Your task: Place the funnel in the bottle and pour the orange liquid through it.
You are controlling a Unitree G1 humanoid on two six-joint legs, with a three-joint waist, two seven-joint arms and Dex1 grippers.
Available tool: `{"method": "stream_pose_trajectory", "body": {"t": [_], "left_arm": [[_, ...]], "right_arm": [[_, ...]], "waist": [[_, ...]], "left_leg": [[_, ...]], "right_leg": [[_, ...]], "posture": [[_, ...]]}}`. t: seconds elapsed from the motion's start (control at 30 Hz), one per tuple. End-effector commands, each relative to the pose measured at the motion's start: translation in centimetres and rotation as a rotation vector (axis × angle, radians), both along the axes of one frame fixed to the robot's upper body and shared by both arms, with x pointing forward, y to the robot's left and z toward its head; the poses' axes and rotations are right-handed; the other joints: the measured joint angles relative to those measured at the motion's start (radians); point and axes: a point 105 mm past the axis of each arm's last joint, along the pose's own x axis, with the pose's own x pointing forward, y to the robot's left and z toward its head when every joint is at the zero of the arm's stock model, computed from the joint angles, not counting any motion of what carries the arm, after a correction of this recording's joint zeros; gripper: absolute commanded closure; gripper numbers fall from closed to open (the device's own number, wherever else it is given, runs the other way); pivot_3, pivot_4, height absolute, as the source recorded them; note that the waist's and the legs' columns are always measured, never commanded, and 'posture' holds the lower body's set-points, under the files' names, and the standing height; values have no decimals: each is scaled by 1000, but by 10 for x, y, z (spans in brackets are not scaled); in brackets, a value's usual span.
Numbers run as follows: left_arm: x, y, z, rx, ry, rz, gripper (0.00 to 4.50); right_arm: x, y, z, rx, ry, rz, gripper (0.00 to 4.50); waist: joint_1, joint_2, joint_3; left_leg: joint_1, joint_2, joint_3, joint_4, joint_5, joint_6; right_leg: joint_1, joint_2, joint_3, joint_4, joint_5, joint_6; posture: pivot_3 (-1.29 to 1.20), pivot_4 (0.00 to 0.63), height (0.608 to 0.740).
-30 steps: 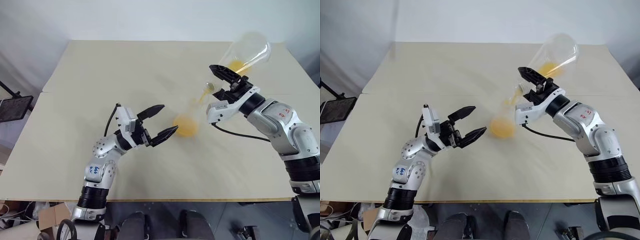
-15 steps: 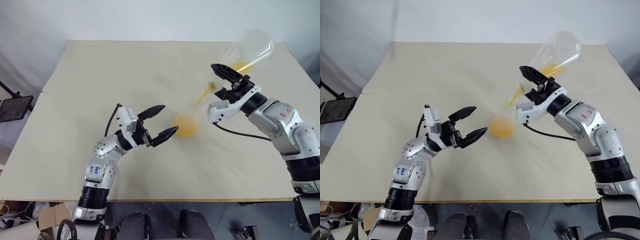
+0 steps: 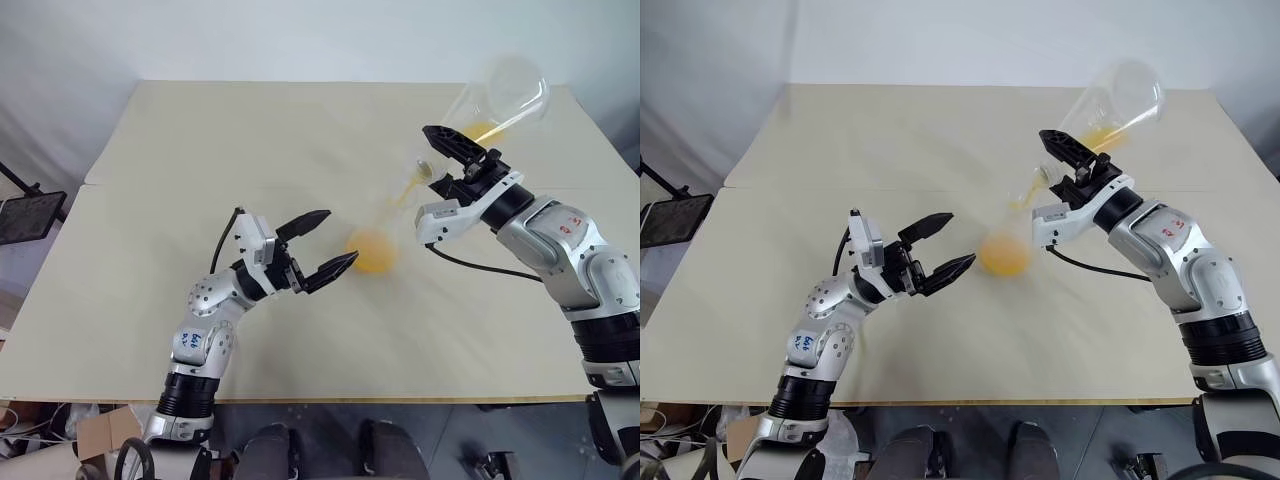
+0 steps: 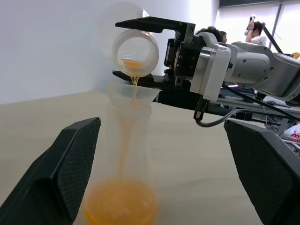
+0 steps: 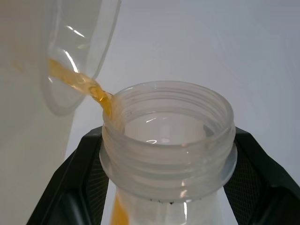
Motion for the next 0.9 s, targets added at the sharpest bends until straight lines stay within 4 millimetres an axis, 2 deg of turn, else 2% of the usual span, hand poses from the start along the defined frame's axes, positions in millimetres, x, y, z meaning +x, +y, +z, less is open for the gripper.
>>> {"method": "stream_pose_trajectory", "body": {"t": [0.03, 0.53, 0.9], "left_arm": [[-3, -2, 8, -10, -33, -14, 0], [-4, -5, 10, -24, -35, -12, 0], [-3, -6, 10, -32, -34, -7, 0]], "right_arm": [[-6, 7, 15, -5, -67, 29, 1665], [-4, 2, 23, -2, -126, -2, 1665], [-5, 7, 18, -31, -112, 26, 1665]], "waist": [[0, 0, 0], [0, 0, 0], [0, 0, 0]], "left_leg": [[0, 0, 0, 0, 0, 0], [0, 0, 0, 0, 0, 0], [0, 0, 0, 0, 0, 0]], "right_leg": [[0, 0, 0, 0, 0, 0], [0, 0, 0, 0, 0, 0], [0, 0, 0, 0, 0, 0]], "posture": [[0, 150, 740], [0, 150, 740], [0, 150, 740]]}}
